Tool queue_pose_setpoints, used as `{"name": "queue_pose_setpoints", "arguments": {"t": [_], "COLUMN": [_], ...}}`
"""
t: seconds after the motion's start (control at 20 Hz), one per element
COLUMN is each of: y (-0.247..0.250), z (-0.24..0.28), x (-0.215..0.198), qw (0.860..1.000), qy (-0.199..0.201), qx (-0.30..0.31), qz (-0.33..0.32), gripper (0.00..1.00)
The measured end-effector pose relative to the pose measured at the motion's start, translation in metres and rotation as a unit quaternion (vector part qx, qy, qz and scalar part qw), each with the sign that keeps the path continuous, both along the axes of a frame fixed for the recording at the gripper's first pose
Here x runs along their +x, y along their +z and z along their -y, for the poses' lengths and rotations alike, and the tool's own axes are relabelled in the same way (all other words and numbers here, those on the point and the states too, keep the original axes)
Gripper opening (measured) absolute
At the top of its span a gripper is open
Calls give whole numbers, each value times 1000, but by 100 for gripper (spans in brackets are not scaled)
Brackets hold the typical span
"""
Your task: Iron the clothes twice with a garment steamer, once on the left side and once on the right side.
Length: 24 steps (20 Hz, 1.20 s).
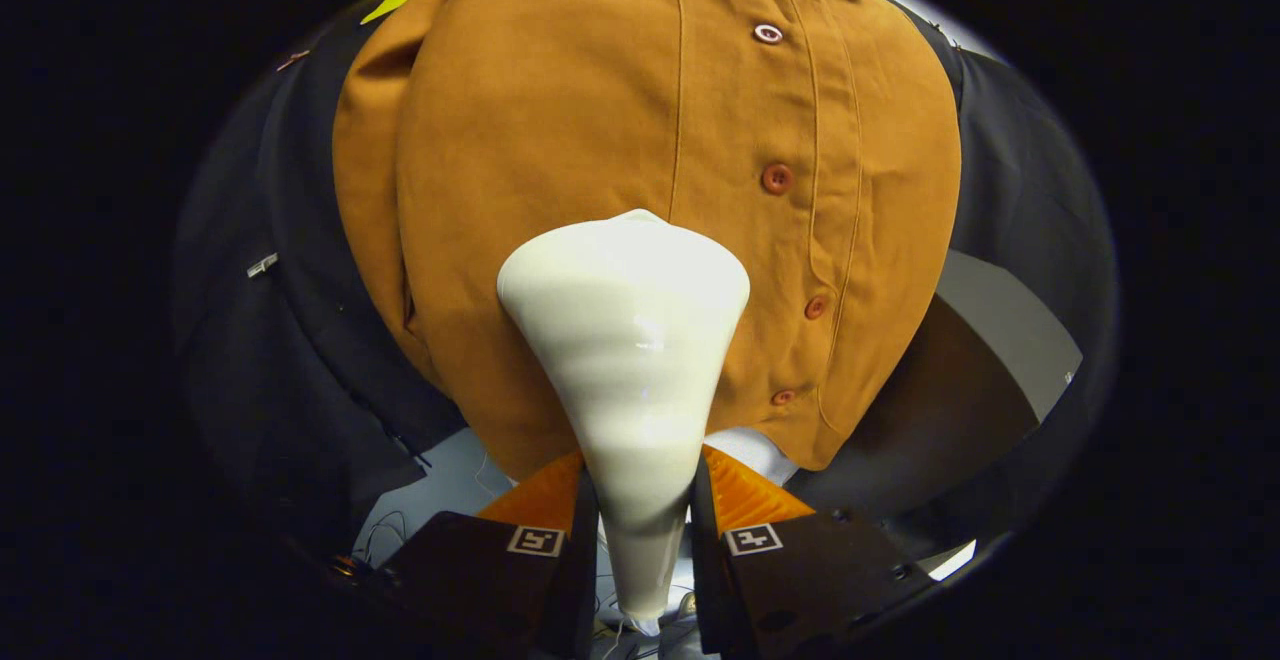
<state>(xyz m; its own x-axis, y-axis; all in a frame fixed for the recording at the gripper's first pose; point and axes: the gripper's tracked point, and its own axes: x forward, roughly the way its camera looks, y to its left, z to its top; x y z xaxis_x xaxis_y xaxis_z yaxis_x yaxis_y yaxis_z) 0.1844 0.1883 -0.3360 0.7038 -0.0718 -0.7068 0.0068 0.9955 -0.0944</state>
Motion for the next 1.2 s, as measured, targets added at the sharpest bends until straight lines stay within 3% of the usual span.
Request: {"name": "queue_pose_setpoints", "arguments": {"t": [0.2, 0.45, 0.9, 1.2], "y": [-20, 1, 104, 214], "z": [-3, 4, 78, 152], "x": [-24, -40, -76, -100], "qw": [999, 998, 992, 976], "qy": [1, 29, 68, 74], "qx": [24, 51, 64, 78], "qz": [-35, -7, 84, 189], "gripper": [44, 43, 43, 43]}}
